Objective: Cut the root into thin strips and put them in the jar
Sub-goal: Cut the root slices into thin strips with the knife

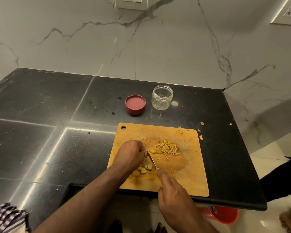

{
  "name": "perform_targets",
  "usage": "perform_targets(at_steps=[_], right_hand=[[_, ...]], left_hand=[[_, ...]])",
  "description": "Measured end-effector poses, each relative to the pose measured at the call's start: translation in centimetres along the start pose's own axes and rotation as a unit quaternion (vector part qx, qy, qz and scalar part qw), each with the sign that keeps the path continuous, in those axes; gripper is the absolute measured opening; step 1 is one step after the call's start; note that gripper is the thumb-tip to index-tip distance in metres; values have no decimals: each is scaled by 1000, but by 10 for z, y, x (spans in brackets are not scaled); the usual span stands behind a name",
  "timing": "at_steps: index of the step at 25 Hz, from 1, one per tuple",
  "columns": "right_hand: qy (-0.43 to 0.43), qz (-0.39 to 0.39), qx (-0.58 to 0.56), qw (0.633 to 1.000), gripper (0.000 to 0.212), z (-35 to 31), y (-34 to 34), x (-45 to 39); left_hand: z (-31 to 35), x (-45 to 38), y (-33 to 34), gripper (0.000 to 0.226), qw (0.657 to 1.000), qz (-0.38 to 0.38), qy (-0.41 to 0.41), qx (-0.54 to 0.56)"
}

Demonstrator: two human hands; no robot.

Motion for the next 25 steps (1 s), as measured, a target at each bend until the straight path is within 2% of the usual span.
perform_targets(at_steps=[7, 18, 25], right_hand=[[3, 47, -32, 998, 49, 6, -12, 12], [-3, 1, -34, 999, 49, 1, 0, -10], [3, 15, -41, 999, 49, 15, -2, 7]], left_hand=[[-1, -1, 1, 11, 1000, -12, 10, -6], [1, 0, 0, 15, 1000, 0, 2, -15], [1, 1, -2, 11, 1000, -8, -2, -7]])
Point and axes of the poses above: each hand's wrist, its own x-axis away from the middle knuckle, its own y-axis out of the palm, z = x × y, the point moved 6 cm from there along -x, towards the middle knuckle, and after that the axes turned 7 degrees about -x, right-handed, at the moved point
